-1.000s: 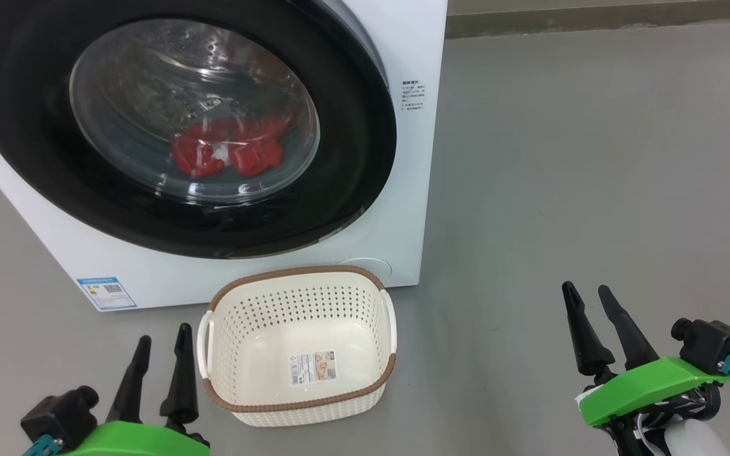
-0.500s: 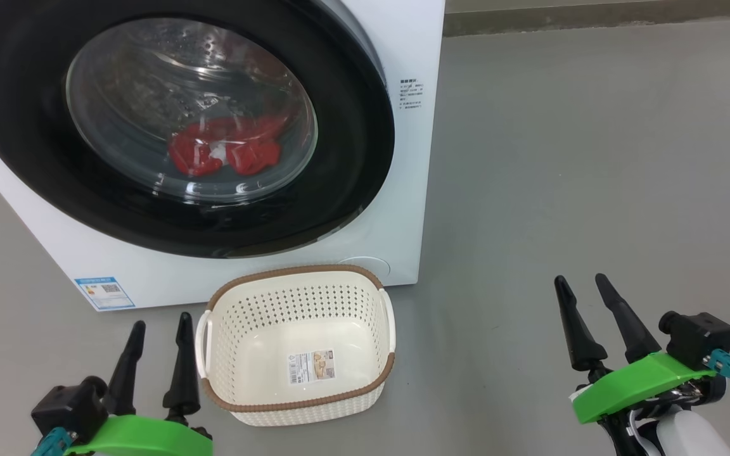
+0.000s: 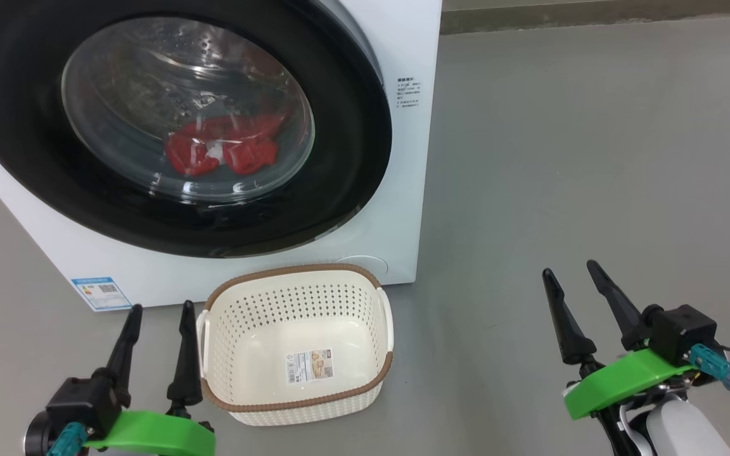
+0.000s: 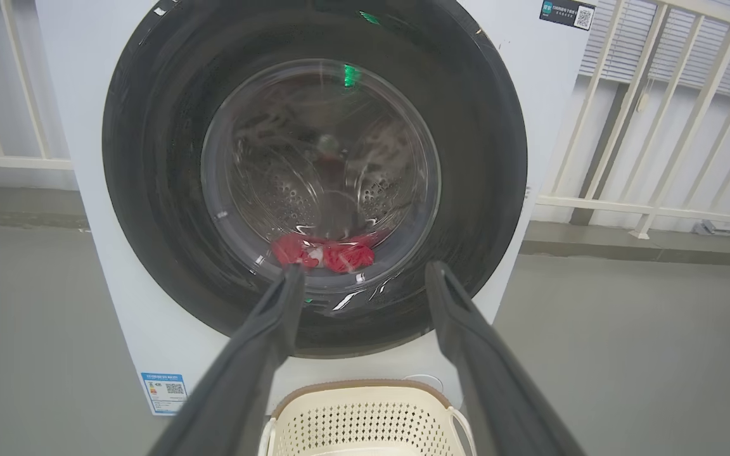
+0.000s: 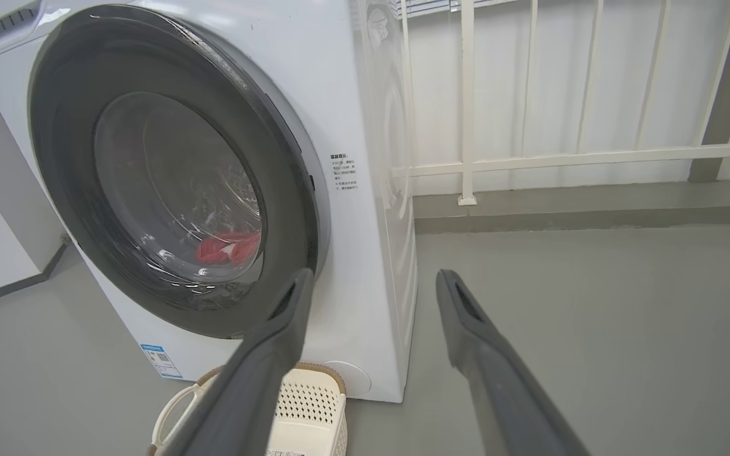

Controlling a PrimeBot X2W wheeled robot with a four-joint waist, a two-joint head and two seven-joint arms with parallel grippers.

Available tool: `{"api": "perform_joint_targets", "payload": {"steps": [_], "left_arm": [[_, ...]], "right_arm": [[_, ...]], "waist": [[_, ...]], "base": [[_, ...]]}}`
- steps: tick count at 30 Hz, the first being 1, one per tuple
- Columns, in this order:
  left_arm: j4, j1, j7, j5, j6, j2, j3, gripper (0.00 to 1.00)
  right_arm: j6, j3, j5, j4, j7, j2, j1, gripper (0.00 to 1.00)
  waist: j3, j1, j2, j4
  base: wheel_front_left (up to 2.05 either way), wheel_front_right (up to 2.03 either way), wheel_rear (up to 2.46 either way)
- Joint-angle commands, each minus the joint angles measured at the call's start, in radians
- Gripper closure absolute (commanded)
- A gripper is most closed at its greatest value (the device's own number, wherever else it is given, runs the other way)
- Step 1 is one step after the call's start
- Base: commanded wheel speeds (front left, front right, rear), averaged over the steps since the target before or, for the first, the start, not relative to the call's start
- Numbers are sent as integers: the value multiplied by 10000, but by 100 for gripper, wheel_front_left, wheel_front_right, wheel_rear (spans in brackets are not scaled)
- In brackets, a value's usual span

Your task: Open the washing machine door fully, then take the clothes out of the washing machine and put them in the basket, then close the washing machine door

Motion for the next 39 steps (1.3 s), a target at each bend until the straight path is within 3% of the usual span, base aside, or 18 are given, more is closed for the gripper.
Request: {"api": "perform_joint_targets", "payload": {"steps": [1,6,36,37,39], "left_arm": [[-333,-467,-169,354,63,178,251,0],[-327,-513,-295,826,95,183,244,0],[-101,-417,-295,585,70,183,190,0],[-114,-418,-295,581,64,183,184,0],[-149,-412,-295,582,54,183,165,0]], "right_arm": [[-7,297,-296,-237,-197,-92,-564,0],[-7,376,-753,-230,-322,-106,-615,0],[-7,446,-688,18,-322,-165,-513,0],[-7,467,-671,49,-322,-177,-512,4],[-7,480,-647,113,-322,-203,-526,60]], "waist": [[-5,0,0,-10],[-37,0,0,-32],[-142,0,0,-6],[-131,0,0,4],[-104,0,0,28]], "base": [[0,0,0],[0,0,0],[0,0,0],[0,0,0],[0,0,0]]}}
